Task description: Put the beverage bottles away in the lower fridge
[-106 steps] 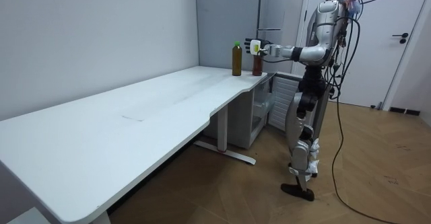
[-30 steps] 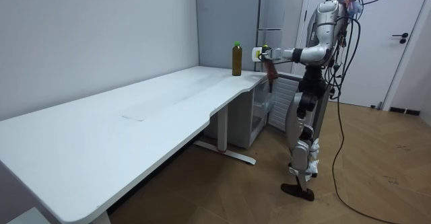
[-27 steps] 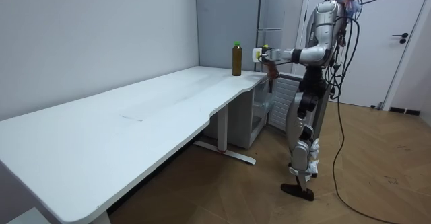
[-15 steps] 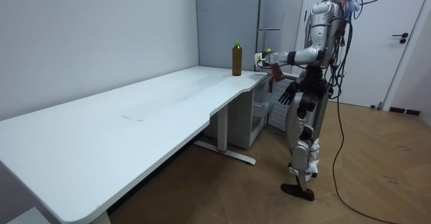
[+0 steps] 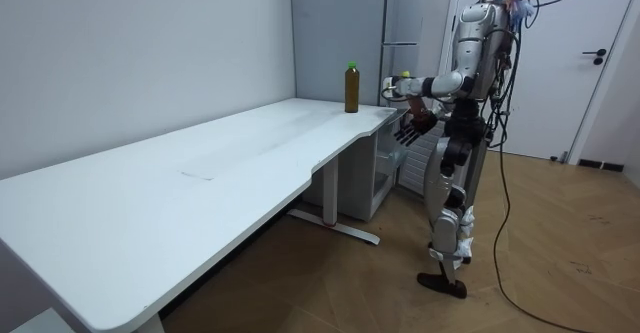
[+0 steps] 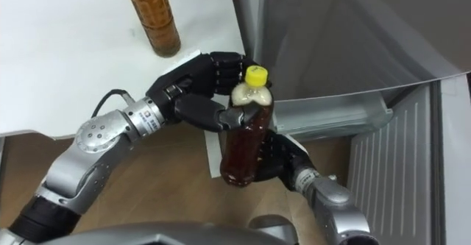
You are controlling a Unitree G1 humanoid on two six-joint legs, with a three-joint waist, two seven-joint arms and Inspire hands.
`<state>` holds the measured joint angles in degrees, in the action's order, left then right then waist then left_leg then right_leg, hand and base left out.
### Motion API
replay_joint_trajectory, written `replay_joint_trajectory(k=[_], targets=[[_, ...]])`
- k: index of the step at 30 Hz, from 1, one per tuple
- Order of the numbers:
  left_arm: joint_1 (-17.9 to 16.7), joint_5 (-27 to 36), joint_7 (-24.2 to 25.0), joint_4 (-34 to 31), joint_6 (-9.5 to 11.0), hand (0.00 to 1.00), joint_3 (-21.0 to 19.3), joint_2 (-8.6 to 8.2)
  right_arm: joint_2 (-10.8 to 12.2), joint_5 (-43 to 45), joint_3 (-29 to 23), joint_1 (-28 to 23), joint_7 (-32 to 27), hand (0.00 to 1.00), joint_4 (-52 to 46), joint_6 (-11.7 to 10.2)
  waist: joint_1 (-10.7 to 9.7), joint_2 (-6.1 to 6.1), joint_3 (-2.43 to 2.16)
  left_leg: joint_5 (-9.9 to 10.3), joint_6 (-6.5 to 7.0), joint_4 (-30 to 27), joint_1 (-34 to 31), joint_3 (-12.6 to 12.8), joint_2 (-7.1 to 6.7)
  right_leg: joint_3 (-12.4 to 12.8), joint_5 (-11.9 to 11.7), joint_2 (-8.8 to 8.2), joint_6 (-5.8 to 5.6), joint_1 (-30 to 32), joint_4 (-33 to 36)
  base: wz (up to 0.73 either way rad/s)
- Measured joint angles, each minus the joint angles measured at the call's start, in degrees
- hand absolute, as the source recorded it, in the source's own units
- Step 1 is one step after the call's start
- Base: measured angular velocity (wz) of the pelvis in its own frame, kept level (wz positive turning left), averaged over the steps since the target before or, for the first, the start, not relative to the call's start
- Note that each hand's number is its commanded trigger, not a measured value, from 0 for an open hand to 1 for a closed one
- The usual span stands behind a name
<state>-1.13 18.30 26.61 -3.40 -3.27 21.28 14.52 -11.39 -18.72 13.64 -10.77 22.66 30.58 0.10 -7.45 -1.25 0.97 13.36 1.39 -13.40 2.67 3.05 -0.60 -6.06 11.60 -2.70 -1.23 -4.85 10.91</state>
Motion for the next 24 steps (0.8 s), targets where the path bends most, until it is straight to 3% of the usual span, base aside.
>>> replay_joint_trajectory(k=[7,12,16,19,24], targets=[[0.0,-3.3,0.0,0.2,1.3,1.0,-1.0,0.47,-0.7,-2.0,0.7,-1.2,6.8,0.0,-0.2,0.0,0.2,0.37,-0.01,0.0,0.0,-0.2,-0.2,0.0,-0.04,0.0,-0.1,-0.01,-0.05,0.0,0.0,0.0],[0.1,-2.1,-0.1,0.2,3.5,1.0,-1.0,1.49,-3.8,-6.5,1.4,-3.9,10.2,0.0,-4.2,0.0,0.7,0.52,-0.03,0.0,0.0,-0.2,-0.2,0.2,0.0,-0.2,-0.1,-0.04,-0.06,0.1,0.1,0.0],[0.0,-2.4,-0.4,0.2,3.6,1.0,-0.9,2.13,-5.8,-6.6,1.4,-4.6,13.7,0.0,-4.9,0.0,1.7,0.6,-0.05,0.0,0.0,-0.1,-0.2,0.8,0.13,0.3,-0.1,0.02,-0.06,0.6,0.7,-0.07],[0.1,-3.3,-1.7,0.3,3.6,1.0,-0.9,3.13,-7.3,-6.6,1.4,-4.6,16.7,0.0,-5.7,0.0,2.1,0.61,-0.06,0.0,0.0,-0.1,-0.5,0.9,0.19,0.3,-0.1,0.09,-0.06,1.0,0.9,-0.02],[0.1,-7.0,-3.0,0.3,3.6,1.0,-0.9,6.59,-9.4,-9.0,1.4,-4.9,21.6,0.0,-6.4,0.0,3.2,0.4,0.05,0.0,-0.01,-0.2,-0.5,0.9,0.3,0.5,-0.1,0.24,0.0,1.0,0.9,0.0]])
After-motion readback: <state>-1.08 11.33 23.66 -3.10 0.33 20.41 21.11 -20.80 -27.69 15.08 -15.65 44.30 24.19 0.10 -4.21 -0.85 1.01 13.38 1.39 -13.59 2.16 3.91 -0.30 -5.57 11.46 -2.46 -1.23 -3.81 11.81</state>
